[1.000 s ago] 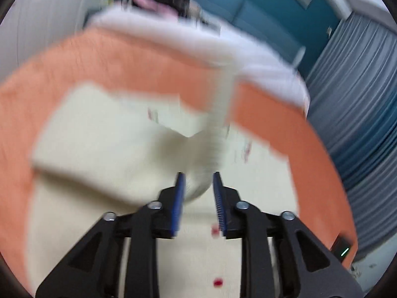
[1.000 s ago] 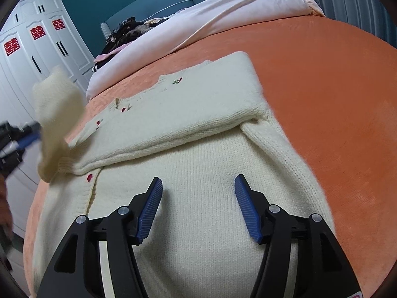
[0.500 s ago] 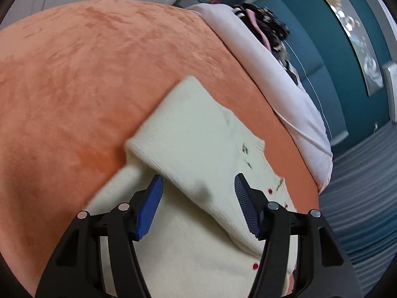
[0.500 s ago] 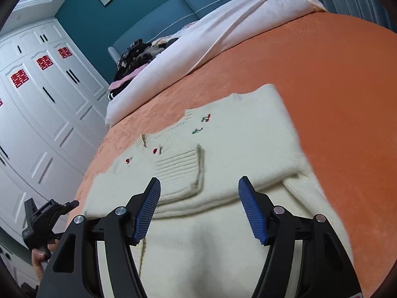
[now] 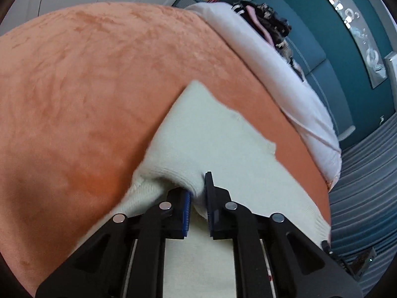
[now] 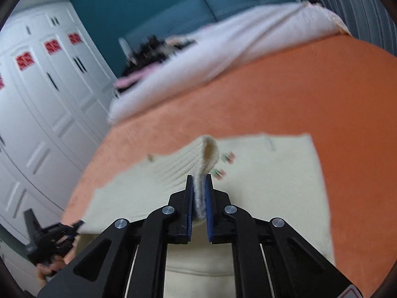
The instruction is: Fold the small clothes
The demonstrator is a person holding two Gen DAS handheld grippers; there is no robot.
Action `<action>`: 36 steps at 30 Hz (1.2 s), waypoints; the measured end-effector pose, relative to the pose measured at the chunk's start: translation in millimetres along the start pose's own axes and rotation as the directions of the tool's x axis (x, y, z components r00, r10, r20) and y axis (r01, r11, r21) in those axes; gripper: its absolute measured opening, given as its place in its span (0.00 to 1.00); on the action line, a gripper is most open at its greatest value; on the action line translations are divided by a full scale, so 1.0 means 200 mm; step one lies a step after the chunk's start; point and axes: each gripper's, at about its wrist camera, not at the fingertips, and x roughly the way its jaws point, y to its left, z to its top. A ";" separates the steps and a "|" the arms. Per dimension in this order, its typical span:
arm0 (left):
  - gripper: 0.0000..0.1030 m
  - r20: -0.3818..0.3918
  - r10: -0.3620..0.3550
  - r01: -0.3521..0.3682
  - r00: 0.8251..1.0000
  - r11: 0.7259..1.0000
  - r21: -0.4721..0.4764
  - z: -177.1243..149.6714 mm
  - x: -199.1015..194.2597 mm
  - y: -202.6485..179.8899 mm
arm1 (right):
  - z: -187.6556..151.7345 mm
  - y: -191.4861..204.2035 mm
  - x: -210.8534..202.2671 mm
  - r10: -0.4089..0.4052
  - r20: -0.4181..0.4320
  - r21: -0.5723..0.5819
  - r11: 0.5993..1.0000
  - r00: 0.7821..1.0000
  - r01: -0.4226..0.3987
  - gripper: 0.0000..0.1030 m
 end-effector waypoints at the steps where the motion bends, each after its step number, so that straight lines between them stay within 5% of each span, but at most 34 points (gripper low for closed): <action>1: 0.10 -0.009 0.016 -0.016 1.000 1.000 -0.003 -0.03 0.04 0.02 | -0.07 -0.08 0.14 -0.054 -0.111 0.021 0.998 0.992 0.057 0.07; 2: 0.11 0.009 0.008 -0.008 1.000 1.000 0.001 -0.06 0.04 0.04 | -0.14 -0.13 0.22 -0.066 -0.167 0.022 0.997 0.984 0.071 0.05; 10: 0.12 0.091 -0.011 0.001 0.996 0.994 0.107 -0.13 0.02 0.06 | -0.03 -0.02 -0.10 -0.038 0.074 0.077 0.996 0.997 0.033 0.19; 14: 0.12 0.096 -0.027 0.017 0.995 0.995 0.100 -0.13 0.01 0.07 | -0.04 0.27 0.07 0.045 -0.058 -0.113 0.992 0.997 -0.051 0.18; 17: 0.12 0.097 -0.038 0.029 0.995 0.995 0.096 -0.13 0.01 0.07 | -0.10 0.32 0.34 -0.081 -0.167 -0.222 0.974 0.983 0.043 0.02; 20: 0.13 0.105 -0.048 0.037 0.993 0.994 0.099 -0.13 0.01 0.08 | -0.03 0.15 0.35 -0.019 -0.149 -0.015 1.000 0.989 0.017 0.00; 21: 0.13 0.107 -0.055 0.045 0.993 0.994 0.097 -0.13 0.01 0.09 | -0.01 0.13 0.27 -0.030 -0.095 0.040 0.999 0.995 0.034 0.11; 23: 0.13 0.109 -0.070 0.060 0.992 0.994 0.093 -0.14 0.02 0.10 | -0.02 0.11 0.15 -0.022 0.000 0.025 0.999 1.000 0.022 0.12; 25: 0.13 0.107 -0.069 0.059 0.992 0.994 0.093 -0.14 0.01 0.10 | -0.08 0.04 0.25 -0.112 -0.119 -0.008 0.994 0.986 0.112 0.07; 26: 0.13 0.102 -0.068 0.059 0.992 0.994 0.091 -0.14 0.01 0.09 | -0.11 0.00 0.24 -0.080 -0.114 -0.001 0.997 0.990 0.081 0.02; 28: 0.16 0.074 -0.059 0.052 0.995 0.994 0.101 -0.12 -0.03 0.08 | -0.08 -0.02 0.13 -0.110 -0.109 0.045 0.992 0.988 0.115 0.14; 30: 0.34 0.076 -0.039 0.028 0.996 0.990 0.137 -0.14 -0.17 0.09 | -0.11 -0.03 -0.07 -0.093 -0.079 0.072 0.993 0.993 0.099 0.26; 31: 0.54 0.079 -0.030 0.017 0.996 0.987 0.158 -0.17 -0.25 0.11 | -0.14 -0.03 -0.19 -0.077 -0.058 0.062 0.995 0.995 0.080 0.33; 33: 0.64 0.073 -0.018 0.003 0.997 0.981 0.192 -0.24 -0.44 0.20 | -0.24 -0.06 -0.41 -0.115 -0.030 0.025 0.993 0.993 0.116 0.69; 36: 0.77 0.015 0.009 -0.011 1.000 0.987 0.158 -0.36 -0.70 0.41 | -0.58 -0.24 -0.76 -0.151 -0.074 0.000 0.989 0.986 0.151 0.69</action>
